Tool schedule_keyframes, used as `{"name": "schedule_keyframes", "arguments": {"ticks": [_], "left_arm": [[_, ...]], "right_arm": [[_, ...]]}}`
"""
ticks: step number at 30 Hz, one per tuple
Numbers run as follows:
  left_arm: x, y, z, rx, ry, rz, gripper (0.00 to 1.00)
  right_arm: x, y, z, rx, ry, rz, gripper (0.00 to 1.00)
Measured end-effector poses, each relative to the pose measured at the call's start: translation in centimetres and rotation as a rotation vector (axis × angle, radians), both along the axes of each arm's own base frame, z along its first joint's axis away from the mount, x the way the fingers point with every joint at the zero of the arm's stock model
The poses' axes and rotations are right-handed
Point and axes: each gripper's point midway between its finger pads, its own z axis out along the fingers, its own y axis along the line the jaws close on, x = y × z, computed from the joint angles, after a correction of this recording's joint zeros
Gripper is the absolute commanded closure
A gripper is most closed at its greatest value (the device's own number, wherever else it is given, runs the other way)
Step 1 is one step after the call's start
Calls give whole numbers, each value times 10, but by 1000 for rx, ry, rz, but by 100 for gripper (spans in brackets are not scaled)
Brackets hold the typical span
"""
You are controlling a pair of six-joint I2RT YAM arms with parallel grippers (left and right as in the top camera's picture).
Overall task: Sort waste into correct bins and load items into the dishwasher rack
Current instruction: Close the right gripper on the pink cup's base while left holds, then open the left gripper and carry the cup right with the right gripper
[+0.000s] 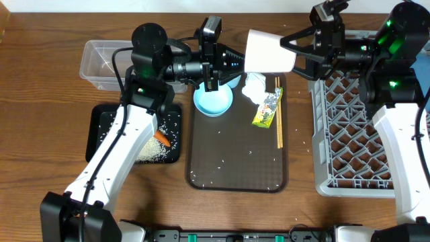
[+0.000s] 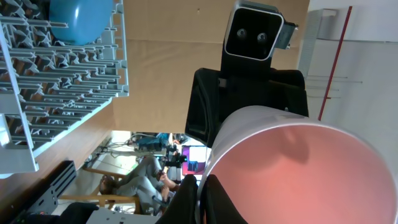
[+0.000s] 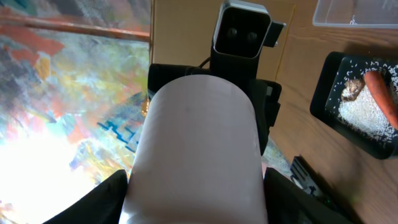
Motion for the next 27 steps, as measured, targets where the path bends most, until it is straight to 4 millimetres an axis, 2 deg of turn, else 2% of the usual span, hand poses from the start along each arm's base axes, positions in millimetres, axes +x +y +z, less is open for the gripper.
{"name": "schedule_keyframes", "arguments": {"ticks": [5, 13, 16, 19, 22, 25, 27], "left_arm": [[1, 1, 0, 0, 0, 4, 94], [1, 1, 0, -1, 0, 6, 93], [1, 1, 0, 0, -1, 6, 89], [1, 1, 0, 0, 0, 6, 88], [2, 1, 0, -1, -1, 8, 90], [4, 1, 2, -4, -8, 22, 92], [5, 1, 2, -5, -9, 28, 92]], "right_arm": [[1, 0, -1, 0, 10, -1, 58], [1, 0, -1, 0, 12, -1, 61], [1, 0, -1, 0, 15, -1, 67], [1, 0, 0, 1, 15, 0, 66], [1, 0, 1, 3, 13, 0, 51], [2, 1, 2, 4, 1, 1, 52], [3, 1, 2, 4, 1, 2, 57]]}}
